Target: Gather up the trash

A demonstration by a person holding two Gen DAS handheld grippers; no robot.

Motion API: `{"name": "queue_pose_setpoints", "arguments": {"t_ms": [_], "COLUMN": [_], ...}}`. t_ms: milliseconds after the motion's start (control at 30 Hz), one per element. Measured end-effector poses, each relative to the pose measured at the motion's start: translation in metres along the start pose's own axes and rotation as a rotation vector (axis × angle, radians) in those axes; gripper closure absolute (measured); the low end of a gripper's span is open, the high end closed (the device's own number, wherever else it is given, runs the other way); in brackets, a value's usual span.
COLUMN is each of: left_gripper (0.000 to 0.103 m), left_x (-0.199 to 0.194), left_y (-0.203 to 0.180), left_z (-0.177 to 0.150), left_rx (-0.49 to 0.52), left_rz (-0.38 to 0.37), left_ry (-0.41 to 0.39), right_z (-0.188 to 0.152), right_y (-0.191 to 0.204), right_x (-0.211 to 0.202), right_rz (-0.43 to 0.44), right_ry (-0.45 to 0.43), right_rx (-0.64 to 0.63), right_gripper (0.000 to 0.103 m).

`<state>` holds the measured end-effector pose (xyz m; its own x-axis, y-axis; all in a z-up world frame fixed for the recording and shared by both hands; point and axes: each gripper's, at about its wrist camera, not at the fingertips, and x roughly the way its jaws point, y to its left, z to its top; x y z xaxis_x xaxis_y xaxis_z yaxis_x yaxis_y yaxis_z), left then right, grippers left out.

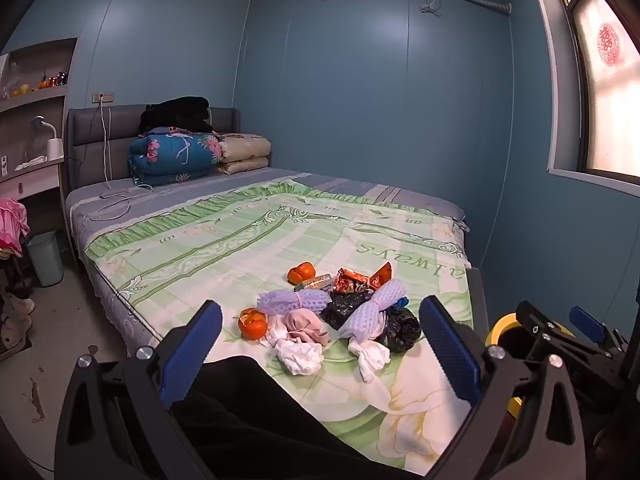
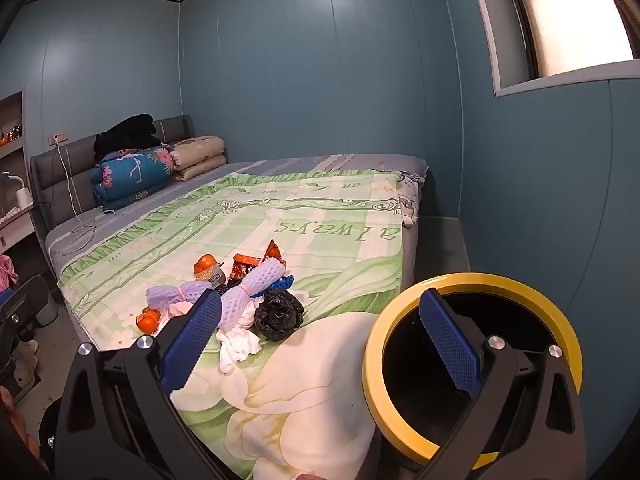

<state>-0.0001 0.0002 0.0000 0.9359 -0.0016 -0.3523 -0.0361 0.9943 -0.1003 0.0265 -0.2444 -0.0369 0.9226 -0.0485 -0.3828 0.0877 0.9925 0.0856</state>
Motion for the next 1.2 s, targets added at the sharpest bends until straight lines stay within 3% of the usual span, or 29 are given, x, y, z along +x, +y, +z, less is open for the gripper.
{"name": "queue_pose_setpoints", "arguments": {"t_ms": [1200], "left_gripper": [0.008], "left_x": [0.01], "left_y": [-0.001], "left_z": [-0.01], "left_rx": [0.001], "left_rz": [-0.009], "left_ry": [0.039], "right_z": [-0.012], "right_y": [0.0], "right_x": [0.013], "right_rz": [-0.003], "right_ry": [0.022], "right_rx": [0.001], "right_gripper": [0.008]}}
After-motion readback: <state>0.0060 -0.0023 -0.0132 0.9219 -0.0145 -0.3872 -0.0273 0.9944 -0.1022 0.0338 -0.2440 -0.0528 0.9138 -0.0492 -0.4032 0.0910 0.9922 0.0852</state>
